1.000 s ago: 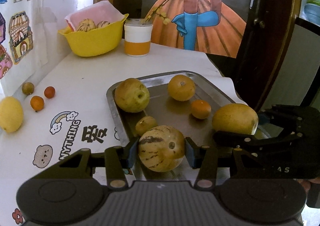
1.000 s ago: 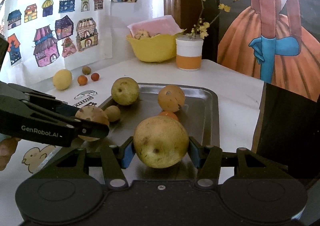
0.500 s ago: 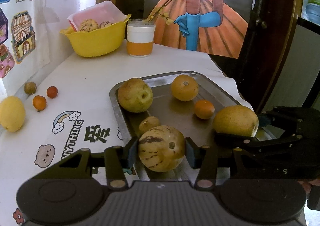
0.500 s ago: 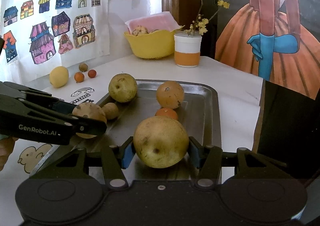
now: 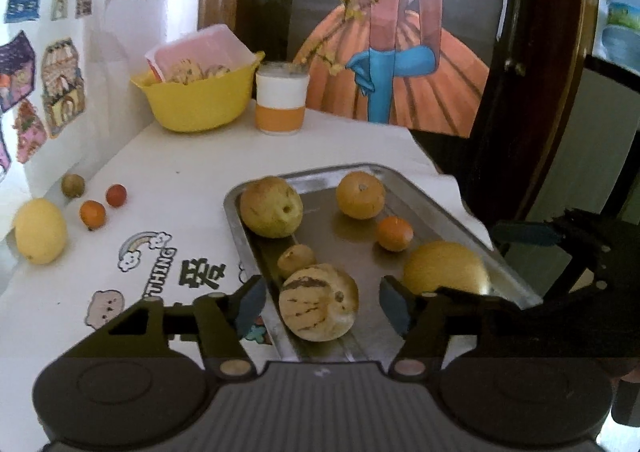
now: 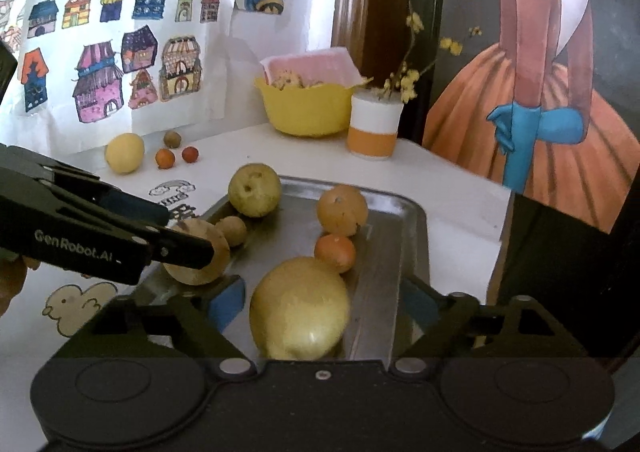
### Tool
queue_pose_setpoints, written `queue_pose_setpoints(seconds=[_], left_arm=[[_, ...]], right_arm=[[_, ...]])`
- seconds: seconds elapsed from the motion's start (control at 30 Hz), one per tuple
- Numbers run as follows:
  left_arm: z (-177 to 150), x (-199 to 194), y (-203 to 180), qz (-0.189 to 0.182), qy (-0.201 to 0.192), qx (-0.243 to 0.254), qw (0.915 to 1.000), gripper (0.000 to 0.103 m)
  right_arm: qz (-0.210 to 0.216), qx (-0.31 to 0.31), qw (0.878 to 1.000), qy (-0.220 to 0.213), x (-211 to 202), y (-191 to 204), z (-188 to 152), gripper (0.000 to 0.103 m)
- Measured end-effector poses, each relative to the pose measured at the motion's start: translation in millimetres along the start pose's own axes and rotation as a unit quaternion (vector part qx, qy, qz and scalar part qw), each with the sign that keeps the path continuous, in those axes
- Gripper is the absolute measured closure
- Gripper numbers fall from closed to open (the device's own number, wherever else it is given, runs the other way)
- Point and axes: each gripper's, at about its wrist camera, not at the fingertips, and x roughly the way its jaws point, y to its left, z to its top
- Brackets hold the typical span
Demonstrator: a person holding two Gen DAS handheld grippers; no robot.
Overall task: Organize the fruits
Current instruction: 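Lower the gourd onto the tray and open the left tool while the right tool releases the pear, then withdraw both open tools from the tray toward the remaining loose fruits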
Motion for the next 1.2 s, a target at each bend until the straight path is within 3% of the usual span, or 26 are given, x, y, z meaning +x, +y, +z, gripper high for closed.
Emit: queue_pose_setpoints(seconds=[0.13,0.27,0.47,0.7,0.87,1.03,1.2], left_arm=[[-1.0,-22.2,2.1,0.002,-0.024,-0.011,0.9997,0.016],[-5.2,-49.0,7.6,0.008,-0.047,-0.024,0.9986,0.003],[-18.8,-84.4,19.5,0.011,-0.054,-0.036,0.9979,0.001],[-46.3,-112.2,46.3,0.036,-0.027,-0.055,0.9974,0.001],[-65.7,-124.6,64.4,0.053,0.001,-0.071,0.9961,0.001],[-76.6,-136.5,81.8,0.074,0.022,-0.086,0.9933,0.001],[-77.0,-151.8,101.6,0.103,0.018,-0.108,0.9887,0.001]], right_arm=[[-0.005,0.005,1.0,-0.014,-20.2,5.9,4.4,0.002],[-0.015,0.003,1.0,-0.023,-43.4,14.4,8.1,0.001],[-0.024,-0.004,1.0,-0.002,-72.8,37.2,7.9,0.001],[0.0,-0.024,0.996,0.086,-84.8,71.6,-7.5,0.001],[0.025,-0.042,0.991,0.122,-87.2,103.1,-12.8,0.001],[0.051,-0.08,0.988,0.126,-89.7,138.0,-7.4,0.001],[0.085,-0.109,0.984,0.108,-92.0,164.2,9.7,0.001]])
